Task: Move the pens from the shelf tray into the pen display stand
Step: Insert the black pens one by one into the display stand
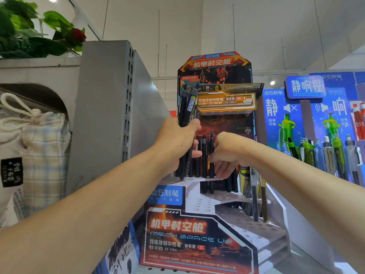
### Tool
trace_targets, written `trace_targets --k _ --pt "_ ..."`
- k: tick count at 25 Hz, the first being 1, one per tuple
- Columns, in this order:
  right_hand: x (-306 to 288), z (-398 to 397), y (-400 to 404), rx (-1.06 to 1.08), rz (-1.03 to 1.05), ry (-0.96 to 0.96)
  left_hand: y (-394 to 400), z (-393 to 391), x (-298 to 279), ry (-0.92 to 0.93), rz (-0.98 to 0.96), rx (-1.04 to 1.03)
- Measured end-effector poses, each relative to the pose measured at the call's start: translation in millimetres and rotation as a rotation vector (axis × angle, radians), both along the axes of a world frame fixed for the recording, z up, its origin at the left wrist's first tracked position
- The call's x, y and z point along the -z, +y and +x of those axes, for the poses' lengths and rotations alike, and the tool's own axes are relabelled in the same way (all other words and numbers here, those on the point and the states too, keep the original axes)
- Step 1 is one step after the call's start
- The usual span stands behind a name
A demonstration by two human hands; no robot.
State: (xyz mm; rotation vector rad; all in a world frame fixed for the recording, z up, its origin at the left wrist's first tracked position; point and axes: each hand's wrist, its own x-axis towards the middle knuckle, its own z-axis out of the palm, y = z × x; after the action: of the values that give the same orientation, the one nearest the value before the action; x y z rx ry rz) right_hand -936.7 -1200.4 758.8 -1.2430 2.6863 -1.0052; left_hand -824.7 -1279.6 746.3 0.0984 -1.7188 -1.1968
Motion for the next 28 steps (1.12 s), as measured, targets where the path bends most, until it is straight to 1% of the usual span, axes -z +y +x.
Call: trace_targets --k 3,9,10,11,13,14,15,16,17,18,22,25,26,28 --pt "1 -1 0 0.02 0.028 -0.035 -2 1 1 -0.014 -0.008 -0.019" --pt "-1 5 -1 0.058 0.103 -0.044 -5 1 1 -0.062 -0.024 -0.067" --pt "-2 6 2 0.066 0.101 0.002 -6 1 0 -0.054 -0.019 -0.068" --pt "-4 6 5 0.072 0.06 0.096 -6 1 0 -0.046 -0.013 -0.064" --pt "-9 4 12 -0.005 -0.154 0.289 -8 2 -1 -0.043 -0.016 -0.056" --pt "-12 4 16 -0.108 -0.282 0.272 -8 2 -1 -0.048 -0.027 -0.061" --pt "-14 6 20 -0.244 -0.38 0.175 -9 3 -1 -0.049 -0.036 -0.073" --pt "-14 9 23 -0.372 -0.426 0.058 -10 3 -1 -0.043 -0.036 -0.086" --pt "-14 10 24 -0.462 -0.428 -0.027 -11 4 -2 -0.029 -0.028 -0.095" --pt "-13 10 24 -0.51 -0.42 -0.069 -11 4 -2 -0.016 -0.018 -0.101" --pt "-8 12 14 -0.573 -0.51 -0.133 -10 9 -5 -0.002 -0.006 -0.096" --pt "-8 13 9 -0.643 -0.565 -0.246 -11 13 -7 -0.001 -0.012 -0.08" --pt "-9 12 8 -0.658 -0.568 -0.256 -11 15 -7 0.006 -0.021 -0.079" --pt "-9 11 4 -0.614 -0.573 -0.19 -11 17 -6 0.025 -0.066 -0.1"
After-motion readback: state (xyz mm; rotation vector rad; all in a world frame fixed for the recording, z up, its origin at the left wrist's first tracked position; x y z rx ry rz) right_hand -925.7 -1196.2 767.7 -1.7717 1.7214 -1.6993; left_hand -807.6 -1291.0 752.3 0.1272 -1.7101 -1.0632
